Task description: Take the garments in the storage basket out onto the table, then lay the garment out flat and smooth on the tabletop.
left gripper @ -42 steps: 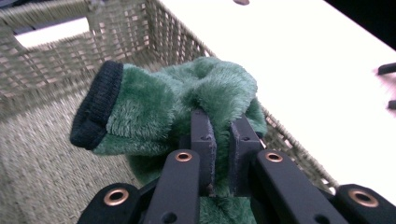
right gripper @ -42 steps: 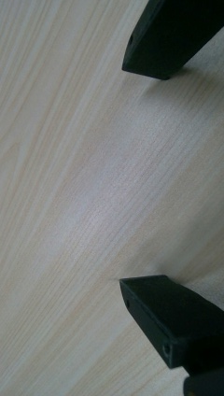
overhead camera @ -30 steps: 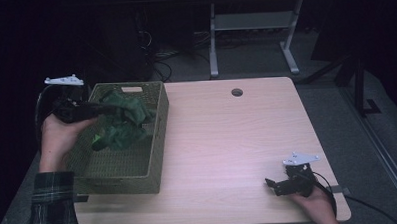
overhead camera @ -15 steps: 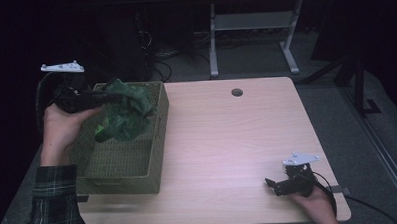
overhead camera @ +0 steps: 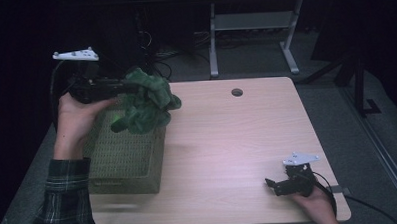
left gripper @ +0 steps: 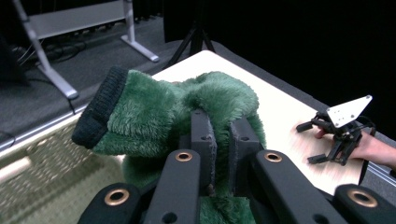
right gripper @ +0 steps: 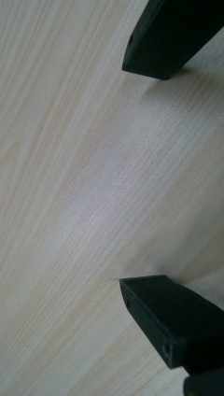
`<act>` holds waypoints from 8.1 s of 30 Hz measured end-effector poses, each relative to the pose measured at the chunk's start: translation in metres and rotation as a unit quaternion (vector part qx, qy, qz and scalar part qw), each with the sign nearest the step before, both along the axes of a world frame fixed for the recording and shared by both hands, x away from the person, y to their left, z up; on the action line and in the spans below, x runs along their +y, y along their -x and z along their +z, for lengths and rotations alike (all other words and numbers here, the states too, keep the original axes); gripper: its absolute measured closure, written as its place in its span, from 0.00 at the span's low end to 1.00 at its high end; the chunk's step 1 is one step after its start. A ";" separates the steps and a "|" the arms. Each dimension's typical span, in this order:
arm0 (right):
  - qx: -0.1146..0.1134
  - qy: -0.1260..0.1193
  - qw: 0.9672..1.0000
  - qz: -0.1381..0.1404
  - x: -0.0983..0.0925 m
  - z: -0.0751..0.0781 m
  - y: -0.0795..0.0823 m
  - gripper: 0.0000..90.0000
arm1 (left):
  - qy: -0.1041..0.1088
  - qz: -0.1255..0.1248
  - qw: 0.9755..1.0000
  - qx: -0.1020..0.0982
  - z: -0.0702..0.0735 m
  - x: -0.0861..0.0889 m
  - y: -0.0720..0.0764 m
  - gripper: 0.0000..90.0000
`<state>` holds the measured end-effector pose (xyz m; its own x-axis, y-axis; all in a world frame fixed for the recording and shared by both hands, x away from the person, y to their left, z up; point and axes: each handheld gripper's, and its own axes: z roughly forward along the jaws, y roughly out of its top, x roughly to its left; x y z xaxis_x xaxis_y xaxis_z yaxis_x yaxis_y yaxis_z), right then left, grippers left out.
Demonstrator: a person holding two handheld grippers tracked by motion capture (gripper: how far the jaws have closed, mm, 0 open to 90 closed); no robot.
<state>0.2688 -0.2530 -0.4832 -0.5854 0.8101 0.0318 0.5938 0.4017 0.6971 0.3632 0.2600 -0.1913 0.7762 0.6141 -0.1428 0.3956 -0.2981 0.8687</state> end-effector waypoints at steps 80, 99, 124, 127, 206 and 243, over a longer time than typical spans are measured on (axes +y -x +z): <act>0.000 0.000 1.000 0.000 0.000 0.000 0.000 0.00 | -0.097 -0.100 0.985 0.100 -0.228 -0.206 -0.006 0.92; -0.001 0.001 1.000 -0.001 0.000 0.000 0.000 0.00 | -0.162 -0.075 0.980 0.086 -0.253 -0.187 -0.007 0.65; 0.006 0.003 1.000 -0.008 0.002 0.001 -0.001 0.02 | -0.096 -0.144 0.984 0.050 -0.198 -0.207 0.039 0.57; 0.012 -0.013 1.000 -0.004 0.002 0.006 -0.002 0.16 | -0.098 -0.149 0.983 0.048 -0.200 -0.214 0.041 0.58; 0.020 -0.015 1.000 0.013 -0.009 0.030 0.007 0.91 | -0.146 -0.105 0.982 0.050 -0.215 -0.155 0.076 0.87; 0.003 -0.035 0.999 0.015 -0.003 0.035 0.004 0.76 | -0.134 -0.145 0.977 0.082 -0.215 -0.192 0.052 0.93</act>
<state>0.2646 -0.2556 -0.4481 -0.6083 0.7883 0.0924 0.5874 0.3689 0.7203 0.3110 0.0681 -0.4065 0.9029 0.4049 -0.1446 0.3890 -0.6260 0.6759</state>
